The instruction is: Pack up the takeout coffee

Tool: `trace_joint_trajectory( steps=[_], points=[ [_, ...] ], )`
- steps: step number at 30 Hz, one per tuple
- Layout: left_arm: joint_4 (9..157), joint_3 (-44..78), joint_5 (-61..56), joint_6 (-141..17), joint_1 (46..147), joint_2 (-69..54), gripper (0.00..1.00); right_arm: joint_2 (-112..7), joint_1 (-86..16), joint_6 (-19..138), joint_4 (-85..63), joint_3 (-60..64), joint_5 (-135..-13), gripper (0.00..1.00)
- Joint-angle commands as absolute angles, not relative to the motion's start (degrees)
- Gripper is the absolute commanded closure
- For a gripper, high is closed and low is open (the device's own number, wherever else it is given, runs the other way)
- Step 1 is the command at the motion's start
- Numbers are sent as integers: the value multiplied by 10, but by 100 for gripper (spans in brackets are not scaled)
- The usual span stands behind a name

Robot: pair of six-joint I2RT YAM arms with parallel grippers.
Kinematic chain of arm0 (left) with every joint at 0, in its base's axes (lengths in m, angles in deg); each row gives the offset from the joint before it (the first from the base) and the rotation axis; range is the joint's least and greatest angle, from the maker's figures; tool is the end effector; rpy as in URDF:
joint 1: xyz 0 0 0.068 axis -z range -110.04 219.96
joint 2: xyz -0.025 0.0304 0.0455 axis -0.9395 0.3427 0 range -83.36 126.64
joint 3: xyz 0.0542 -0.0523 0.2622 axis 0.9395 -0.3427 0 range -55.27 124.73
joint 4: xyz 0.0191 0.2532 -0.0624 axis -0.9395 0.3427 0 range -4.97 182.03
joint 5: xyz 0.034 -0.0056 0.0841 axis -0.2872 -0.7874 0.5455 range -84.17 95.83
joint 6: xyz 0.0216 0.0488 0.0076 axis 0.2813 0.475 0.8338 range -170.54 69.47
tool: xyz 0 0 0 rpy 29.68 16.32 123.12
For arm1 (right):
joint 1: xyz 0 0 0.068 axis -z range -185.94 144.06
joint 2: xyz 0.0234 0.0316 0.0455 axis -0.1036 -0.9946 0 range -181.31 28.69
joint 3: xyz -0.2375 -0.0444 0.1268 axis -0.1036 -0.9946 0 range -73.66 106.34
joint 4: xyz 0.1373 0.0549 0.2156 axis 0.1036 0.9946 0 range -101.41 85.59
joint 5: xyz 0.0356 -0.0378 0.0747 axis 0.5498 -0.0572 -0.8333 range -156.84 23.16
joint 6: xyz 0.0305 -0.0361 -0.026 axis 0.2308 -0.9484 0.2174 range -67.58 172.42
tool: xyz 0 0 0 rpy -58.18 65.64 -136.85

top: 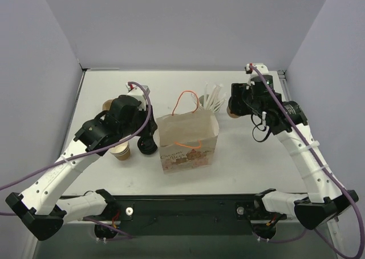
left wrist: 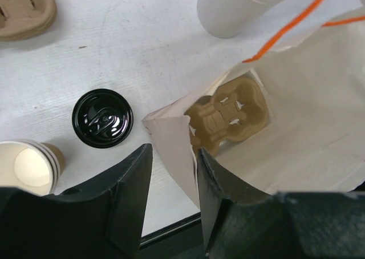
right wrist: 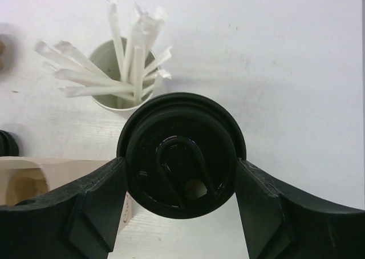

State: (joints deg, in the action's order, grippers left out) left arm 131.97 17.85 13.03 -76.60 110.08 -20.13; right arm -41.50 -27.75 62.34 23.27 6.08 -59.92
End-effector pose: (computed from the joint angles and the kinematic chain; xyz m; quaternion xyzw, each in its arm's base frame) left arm 0.1707 -0.1379 0.3846 0.0815 0.8901 -0.1958 0.4035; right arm 0.2441 0.0931 0.4153 -0.0550 0.8413 0.0973 0.5289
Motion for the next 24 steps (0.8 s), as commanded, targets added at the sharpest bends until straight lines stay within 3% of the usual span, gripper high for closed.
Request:
trace_joint_trajectory(
  steps=[1, 9, 17, 18, 21, 22, 24],
  points=[
    [1361, 226, 179, -797, 1096, -210, 52, -389, -298, 613, 292, 117, -559, 44],
    [1375, 236, 128, -840, 1095, -195, 52, -370, -340, 576, 295, 204, -580, 44],
    [1372, 239, 113, -834, 1095, -173, 54, -393, -502, 500, 295, 288, -560, 44],
    [1359, 238, 101, -831, 1095, -170, 56, -396, -517, 492, 295, 293, -561, 44],
    [1334, 238, 79, -814, 1093, -162, 75, -405, -584, 462, 293, 307, -575, 44],
    [1326, 237, 73, -801, 1092, -159, 87, -409, -595, 457, 293, 305, -587, 44],
    [1287, 229, 58, -777, 1091, -159, 95, -412, -617, 445, 293, 295, -609, 44]
  ],
)
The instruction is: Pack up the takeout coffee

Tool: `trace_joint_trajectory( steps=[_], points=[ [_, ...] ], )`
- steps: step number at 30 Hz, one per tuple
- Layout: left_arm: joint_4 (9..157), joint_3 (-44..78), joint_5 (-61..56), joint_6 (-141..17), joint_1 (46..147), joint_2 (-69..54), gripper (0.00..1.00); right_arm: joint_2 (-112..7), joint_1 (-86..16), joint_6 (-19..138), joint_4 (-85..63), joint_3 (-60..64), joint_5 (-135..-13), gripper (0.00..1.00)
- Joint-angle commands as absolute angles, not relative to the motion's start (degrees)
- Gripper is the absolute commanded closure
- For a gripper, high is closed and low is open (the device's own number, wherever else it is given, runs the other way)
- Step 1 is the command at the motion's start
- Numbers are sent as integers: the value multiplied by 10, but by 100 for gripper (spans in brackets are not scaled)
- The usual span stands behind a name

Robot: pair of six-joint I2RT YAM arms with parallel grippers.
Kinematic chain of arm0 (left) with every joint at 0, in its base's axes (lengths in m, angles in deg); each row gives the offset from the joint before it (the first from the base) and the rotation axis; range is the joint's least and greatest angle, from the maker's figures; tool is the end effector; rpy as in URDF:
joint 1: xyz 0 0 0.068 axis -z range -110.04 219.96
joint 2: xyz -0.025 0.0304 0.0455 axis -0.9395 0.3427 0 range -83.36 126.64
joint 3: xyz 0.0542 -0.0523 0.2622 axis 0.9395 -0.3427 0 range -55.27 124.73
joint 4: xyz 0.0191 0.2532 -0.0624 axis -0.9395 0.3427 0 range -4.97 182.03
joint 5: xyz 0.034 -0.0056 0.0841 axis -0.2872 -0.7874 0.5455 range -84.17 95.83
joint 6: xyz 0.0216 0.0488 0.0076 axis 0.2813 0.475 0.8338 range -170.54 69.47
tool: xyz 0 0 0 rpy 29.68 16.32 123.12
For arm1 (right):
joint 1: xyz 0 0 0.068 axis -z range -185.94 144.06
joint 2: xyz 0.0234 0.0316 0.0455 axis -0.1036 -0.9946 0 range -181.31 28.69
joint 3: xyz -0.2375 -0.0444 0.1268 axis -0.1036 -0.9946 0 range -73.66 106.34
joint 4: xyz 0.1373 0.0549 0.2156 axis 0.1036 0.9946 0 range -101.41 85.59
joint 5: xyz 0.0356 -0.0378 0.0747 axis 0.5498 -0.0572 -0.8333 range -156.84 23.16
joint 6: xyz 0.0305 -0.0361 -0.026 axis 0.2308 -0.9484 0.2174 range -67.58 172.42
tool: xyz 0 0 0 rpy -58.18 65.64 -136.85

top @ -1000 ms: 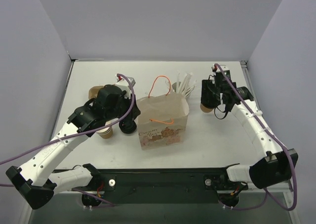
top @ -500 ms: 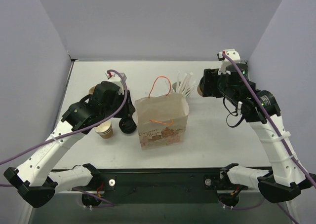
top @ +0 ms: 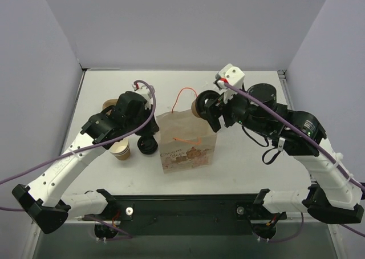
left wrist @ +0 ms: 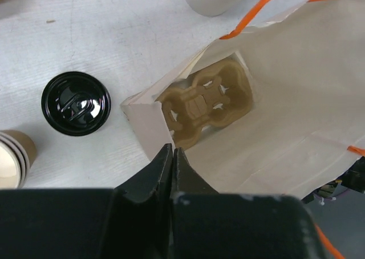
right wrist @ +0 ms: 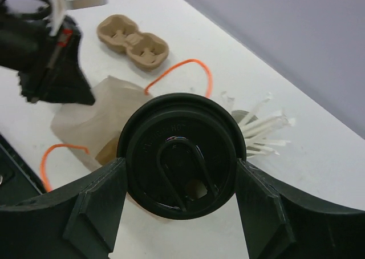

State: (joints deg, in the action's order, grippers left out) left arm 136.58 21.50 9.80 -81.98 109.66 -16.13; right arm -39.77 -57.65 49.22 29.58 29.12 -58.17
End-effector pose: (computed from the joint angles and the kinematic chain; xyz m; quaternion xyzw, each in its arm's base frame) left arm 0.1792 -0.1455 0.3835 0.0517 0.9117 -0.2107 0.3490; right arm 0.1282 0.1537 0.5341 -0.2988 0.6842 0.2208 0.6276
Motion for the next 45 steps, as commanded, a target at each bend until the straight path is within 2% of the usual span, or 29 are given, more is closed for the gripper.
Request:
trace_joint_trajectory(
  steps=[1, 5, 11, 15, 24, 36, 45],
  points=[
    [1271, 223, 32, -755, 1090, -164, 99, -414, -623, 442, 293, 288, -626, 44],
    [1213, 193, 0, -717, 1089, -184, 100, -414, -644, 433, 292, 254, -656, 44],
    [1091, 108, -64, -672, 1088, -253, 100, -407, -683, 389, 290, 187, -638, 44],
    [1003, 35, -78, -664, 1088, -298, 100, -397, -733, 364, 274, 108, -589, 45],
    [893, -47, -147, -649, 1089, -372, 100, -344, -852, 316, 176, -39, -456, 47],
    [957, -104, -183, -592, 1092, -415, 100, -327, -856, 333, 92, -146, -425, 47],
    [1003, -111, -165, -574, 1092, -438, 100, -330, -851, 364, 78, -154, -434, 47]
  ],
)
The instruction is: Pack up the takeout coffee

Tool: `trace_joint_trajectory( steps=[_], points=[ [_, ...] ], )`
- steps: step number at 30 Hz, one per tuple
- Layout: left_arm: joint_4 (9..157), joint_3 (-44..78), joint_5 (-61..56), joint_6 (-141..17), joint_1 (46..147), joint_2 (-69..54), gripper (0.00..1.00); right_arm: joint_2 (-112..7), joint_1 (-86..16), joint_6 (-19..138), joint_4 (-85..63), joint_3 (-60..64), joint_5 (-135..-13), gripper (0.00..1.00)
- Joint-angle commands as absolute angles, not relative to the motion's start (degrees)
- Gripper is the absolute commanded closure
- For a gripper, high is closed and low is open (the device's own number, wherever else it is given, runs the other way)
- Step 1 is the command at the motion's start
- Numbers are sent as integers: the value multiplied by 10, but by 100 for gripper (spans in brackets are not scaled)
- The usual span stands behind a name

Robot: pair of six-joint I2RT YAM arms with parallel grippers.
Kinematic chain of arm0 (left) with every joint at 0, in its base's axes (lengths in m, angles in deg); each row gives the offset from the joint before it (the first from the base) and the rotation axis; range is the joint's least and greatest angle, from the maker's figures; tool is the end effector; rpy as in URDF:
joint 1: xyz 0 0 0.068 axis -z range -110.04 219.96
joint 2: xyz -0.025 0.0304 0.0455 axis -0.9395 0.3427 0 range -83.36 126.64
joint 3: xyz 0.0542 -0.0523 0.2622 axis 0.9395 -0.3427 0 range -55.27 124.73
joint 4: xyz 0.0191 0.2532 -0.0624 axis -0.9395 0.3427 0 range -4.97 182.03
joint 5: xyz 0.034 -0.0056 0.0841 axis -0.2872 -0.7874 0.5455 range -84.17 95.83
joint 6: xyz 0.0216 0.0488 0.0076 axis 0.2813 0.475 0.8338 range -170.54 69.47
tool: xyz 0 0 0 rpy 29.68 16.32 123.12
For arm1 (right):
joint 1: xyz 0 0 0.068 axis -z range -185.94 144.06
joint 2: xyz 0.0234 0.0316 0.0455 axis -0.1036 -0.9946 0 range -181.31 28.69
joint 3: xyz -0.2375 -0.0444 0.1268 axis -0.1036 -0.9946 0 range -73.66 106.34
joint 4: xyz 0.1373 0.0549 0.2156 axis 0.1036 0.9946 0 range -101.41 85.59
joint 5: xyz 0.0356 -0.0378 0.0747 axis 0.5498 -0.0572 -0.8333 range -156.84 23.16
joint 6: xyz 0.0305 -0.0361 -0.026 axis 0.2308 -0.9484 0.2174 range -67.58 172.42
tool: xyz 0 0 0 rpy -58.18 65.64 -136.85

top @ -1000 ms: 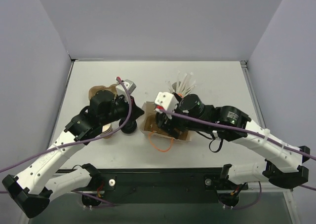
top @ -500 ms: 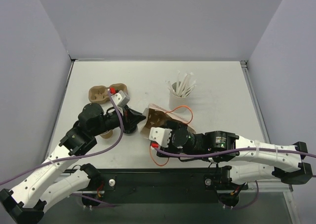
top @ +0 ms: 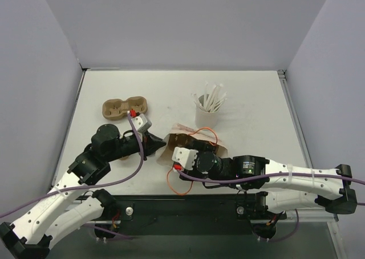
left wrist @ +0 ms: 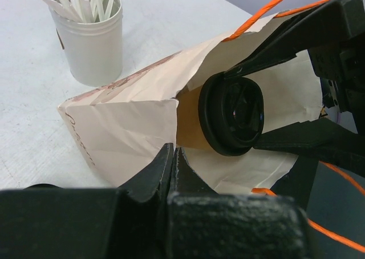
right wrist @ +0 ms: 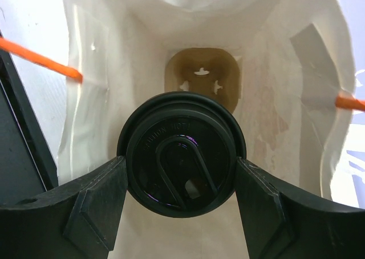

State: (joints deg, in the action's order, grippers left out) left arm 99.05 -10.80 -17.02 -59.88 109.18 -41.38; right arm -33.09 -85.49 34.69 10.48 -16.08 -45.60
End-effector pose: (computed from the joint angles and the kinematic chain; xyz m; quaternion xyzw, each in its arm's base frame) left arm 0.1234 -0.1185 0.3394 0.3168 0.7012 -0.3948 0.5021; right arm 0.0563 0.2339 0.3410 -0.5614 0.6243 0.1330 0.5267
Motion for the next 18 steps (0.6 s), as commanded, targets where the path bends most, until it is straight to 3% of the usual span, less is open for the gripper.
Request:
trace_joint_trajectory(
  steps=[1, 18],
  points=[
    [1006, -114, -165, -570, 1092, -442, 100, -329, -846, 364, 75, -150, -432, 47],
    [981, -112, -147, -559, 1092, -433, 98, -360, -772, 325, 79, -158, -508, 48]
  ],
)
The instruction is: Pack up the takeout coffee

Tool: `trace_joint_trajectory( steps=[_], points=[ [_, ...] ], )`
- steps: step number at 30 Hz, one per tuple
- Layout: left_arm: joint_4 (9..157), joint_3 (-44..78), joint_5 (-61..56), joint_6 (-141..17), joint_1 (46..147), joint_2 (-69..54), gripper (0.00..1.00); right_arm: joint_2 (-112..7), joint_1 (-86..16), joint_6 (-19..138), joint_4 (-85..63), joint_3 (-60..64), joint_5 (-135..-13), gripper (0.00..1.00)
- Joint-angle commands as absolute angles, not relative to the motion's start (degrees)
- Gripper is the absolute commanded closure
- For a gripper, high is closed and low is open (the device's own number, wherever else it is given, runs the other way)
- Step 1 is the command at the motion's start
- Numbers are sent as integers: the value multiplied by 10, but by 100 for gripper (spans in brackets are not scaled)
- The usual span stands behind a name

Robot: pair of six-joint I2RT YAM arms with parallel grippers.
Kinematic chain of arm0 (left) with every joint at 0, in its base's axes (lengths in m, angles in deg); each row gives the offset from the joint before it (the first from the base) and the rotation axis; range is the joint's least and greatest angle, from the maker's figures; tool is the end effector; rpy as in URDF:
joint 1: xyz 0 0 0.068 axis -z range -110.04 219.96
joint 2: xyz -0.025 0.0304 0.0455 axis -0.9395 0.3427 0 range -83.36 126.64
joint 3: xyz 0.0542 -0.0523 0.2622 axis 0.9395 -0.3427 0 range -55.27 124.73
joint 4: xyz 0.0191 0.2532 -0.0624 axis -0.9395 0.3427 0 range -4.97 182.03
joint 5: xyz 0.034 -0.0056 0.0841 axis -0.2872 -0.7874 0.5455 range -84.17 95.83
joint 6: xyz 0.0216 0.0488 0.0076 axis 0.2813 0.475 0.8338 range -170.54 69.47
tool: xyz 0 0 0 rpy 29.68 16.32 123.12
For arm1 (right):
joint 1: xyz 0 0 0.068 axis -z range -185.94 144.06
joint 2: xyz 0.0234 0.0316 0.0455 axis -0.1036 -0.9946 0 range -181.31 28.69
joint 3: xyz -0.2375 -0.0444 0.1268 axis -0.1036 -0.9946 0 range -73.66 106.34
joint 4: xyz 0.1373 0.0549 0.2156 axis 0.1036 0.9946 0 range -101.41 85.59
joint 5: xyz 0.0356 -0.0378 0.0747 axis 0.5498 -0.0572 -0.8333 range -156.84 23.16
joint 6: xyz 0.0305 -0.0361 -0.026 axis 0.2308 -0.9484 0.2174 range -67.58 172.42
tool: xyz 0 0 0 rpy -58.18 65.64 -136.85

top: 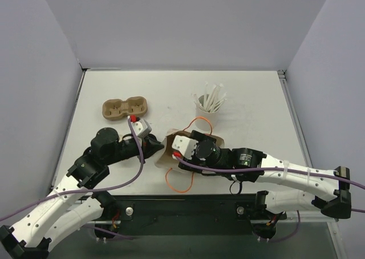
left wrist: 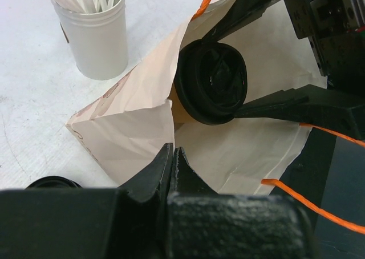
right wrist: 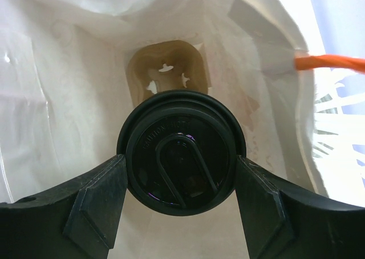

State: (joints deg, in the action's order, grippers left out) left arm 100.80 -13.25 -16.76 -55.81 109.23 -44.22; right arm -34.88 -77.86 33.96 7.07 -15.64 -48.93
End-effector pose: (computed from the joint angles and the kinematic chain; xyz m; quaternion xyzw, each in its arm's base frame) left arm 0.1161 -0.1125 0.3286 0.3409 0.6977 -0.3734 0.5076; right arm 0.0882 0.2349 0.3421 -0.5281 0.6441 0.1252 0.5391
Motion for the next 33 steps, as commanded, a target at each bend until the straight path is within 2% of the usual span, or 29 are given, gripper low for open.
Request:
trace_joint_trajectory(
  steps=[1, 2, 3, 7, 13, 22, 24, 25, 26, 27, 31, 33],
  points=[
    [1011, -97, -134, -562, 1092, -428, 93, -362, -773, 326, 82, -158, -511, 48],
    [1032, -83, -120, -567, 1092, -423, 85, -363, -774, 330, 85, -158, -511, 49],
    [1055, -57, -92, -578, 1092, -421, 69, -362, -776, 333, 86, -159, -509, 49],
    [1175, -29, -45, -626, 1092, -451, 51, -361, -791, 350, 86, -163, -485, 49],
    [1262, -22, -45, -689, 1092, -484, 46, -363, -803, 369, 76, -167, -458, 50],
    [1227, -19, -51, -693, 1093, -424, 44, -376, -828, 384, 71, -174, -428, 51],
    [1218, -24, -43, -678, 1093, -412, 46, -375, -831, 385, 64, -187, -421, 51],
    [1206, -26, -38, -674, 1093, -410, 50, -374, -832, 387, 61, -193, -418, 51],
    [1198, -27, -37, -665, 1093, -407, 56, -369, -833, 386, 50, -199, -411, 51],
    [1190, -29, -43, -659, 1094, -407, 71, -367, -833, 384, 42, -212, -393, 51],
    [1122, -49, -48, -643, 1099, -415, 91, -360, -821, 353, 11, -229, -377, 52],
    [1097, -55, -52, -625, 1100, -416, 96, -355, -814, 329, -6, -235, -391, 52]
  ],
)
